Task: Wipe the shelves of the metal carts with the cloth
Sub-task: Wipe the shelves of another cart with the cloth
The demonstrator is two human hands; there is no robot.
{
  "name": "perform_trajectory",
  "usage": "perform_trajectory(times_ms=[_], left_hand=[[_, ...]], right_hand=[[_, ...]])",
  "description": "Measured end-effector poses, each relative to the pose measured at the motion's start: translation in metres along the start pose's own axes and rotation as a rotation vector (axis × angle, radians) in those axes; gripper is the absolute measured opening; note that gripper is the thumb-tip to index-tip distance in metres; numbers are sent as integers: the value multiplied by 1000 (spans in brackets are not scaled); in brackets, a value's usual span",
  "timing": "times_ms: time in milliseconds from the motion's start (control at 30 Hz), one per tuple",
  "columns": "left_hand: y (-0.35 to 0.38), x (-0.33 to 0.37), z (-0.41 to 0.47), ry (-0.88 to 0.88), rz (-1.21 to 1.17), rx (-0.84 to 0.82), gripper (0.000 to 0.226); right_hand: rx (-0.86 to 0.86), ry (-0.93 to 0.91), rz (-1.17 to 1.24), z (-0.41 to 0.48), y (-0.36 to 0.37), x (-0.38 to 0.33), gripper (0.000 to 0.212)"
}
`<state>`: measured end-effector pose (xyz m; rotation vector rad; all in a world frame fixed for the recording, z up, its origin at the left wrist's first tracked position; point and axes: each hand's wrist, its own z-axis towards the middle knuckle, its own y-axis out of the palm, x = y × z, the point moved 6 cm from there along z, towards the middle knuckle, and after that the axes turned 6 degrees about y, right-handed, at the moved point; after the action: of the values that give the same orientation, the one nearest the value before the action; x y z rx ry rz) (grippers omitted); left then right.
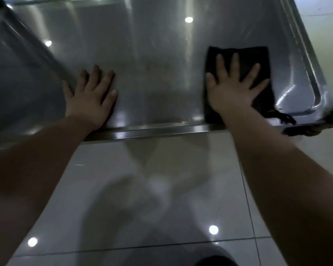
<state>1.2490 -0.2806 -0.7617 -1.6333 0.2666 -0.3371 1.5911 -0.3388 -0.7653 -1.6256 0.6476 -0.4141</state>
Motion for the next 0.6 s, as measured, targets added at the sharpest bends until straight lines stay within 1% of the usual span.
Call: perform_trajectory(times_ms=[100,167,233,267,333,433,500,567,600], left_hand=[[1,-4,0,-13,-6,-2,66],[3,-6,-1,-17,-12,4,64],[4,-8,-1,-19,-28,11,63],[4,-9,-1,-22,-42,12,63],[4,-10,-1,-29,-55,19,63],[5,-9,0,-29,-49,26,62],[4,-6,-1,-29,-48,31,62],[4,-3,-2,-27,-44,33,62],[3,-3,-3,-24,-39,33,62]], right_hand=[[-38,-237,-32,-38,15,-108,59],[-42,-411,-35,-63,24,-156,58],[-58,-517,-41,-62,24,-163,57],[-46,-534,-43,-51,19,-154,57],[19,-471,-58,-17,8,-118,58],[22,-175,-28,40,-9,-26,60],[18,-12,5,53,-17,28,63],[14,90,9,49,-18,48,64],[7,123,12,43,-17,42,64]])
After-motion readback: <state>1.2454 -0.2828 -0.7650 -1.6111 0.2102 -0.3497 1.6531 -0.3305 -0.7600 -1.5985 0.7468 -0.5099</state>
